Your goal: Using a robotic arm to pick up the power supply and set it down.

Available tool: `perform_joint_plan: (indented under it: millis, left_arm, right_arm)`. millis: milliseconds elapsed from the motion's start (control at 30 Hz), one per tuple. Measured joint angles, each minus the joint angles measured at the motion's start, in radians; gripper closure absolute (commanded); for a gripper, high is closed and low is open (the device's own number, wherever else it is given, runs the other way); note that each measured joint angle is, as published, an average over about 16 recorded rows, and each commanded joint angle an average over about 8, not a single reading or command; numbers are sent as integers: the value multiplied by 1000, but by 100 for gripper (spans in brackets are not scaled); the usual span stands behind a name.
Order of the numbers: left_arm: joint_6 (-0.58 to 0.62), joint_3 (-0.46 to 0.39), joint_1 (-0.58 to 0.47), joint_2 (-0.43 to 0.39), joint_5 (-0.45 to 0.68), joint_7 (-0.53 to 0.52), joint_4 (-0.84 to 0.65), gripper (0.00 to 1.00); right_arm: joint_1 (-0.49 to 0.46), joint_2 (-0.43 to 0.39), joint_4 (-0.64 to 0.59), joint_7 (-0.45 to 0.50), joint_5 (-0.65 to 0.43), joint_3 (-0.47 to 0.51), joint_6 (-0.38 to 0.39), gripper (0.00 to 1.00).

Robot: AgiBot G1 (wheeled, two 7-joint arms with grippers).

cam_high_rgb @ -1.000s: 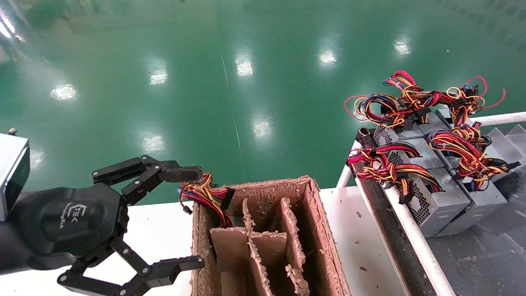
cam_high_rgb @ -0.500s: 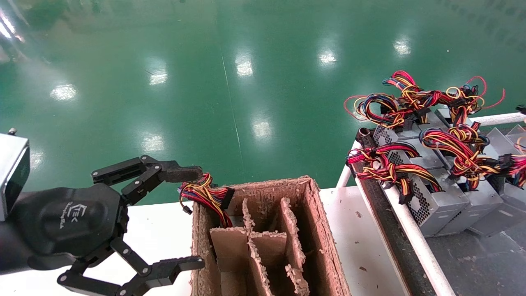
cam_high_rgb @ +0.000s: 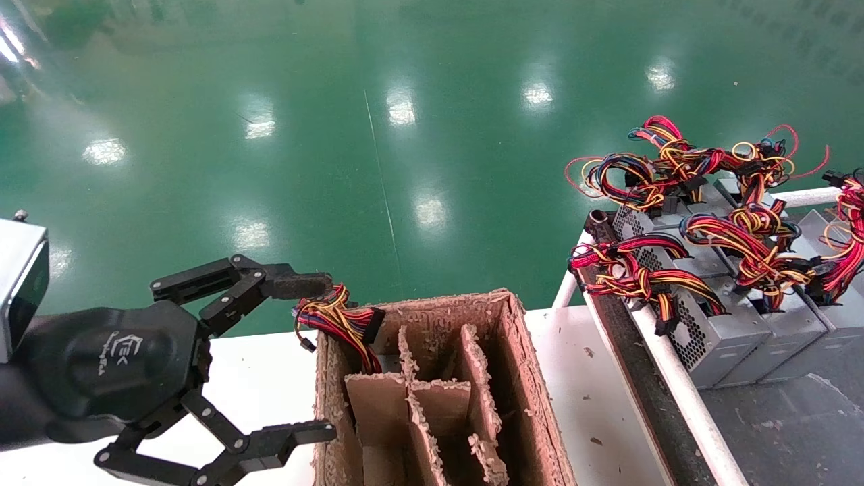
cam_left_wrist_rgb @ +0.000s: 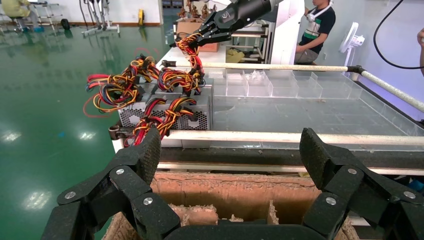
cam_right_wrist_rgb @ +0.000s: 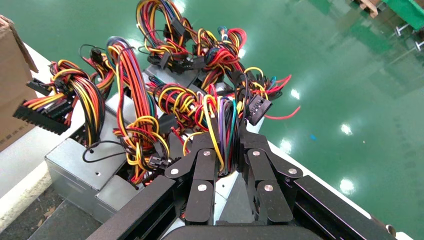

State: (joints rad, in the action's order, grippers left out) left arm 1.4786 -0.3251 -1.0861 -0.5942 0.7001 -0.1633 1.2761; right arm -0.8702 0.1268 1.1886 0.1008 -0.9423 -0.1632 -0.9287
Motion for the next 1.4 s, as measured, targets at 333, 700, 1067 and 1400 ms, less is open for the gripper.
perform_joint_plan:
  millis: [333, 700, 1067, 1400]
  left_arm:
    - [0, 0, 0, 0, 0, 0, 0, 0]
    - [0, 0, 0, 0, 0, 0, 0, 0]
    - [0, -1, 0, 0, -1, 1, -1, 0]
    - [0, -1, 0, 0, -1, 1, -1, 0]
  right_arm:
    - [-4, -5, -3, 11, 19, 9, -3, 0]
    - [-28, 32, -4, 9, 73, 26, -47, 0]
    - [-61, 113, 14, 20, 102, 5, -140, 0]
    - [-91, 192, 32, 34, 126, -21, -231, 0]
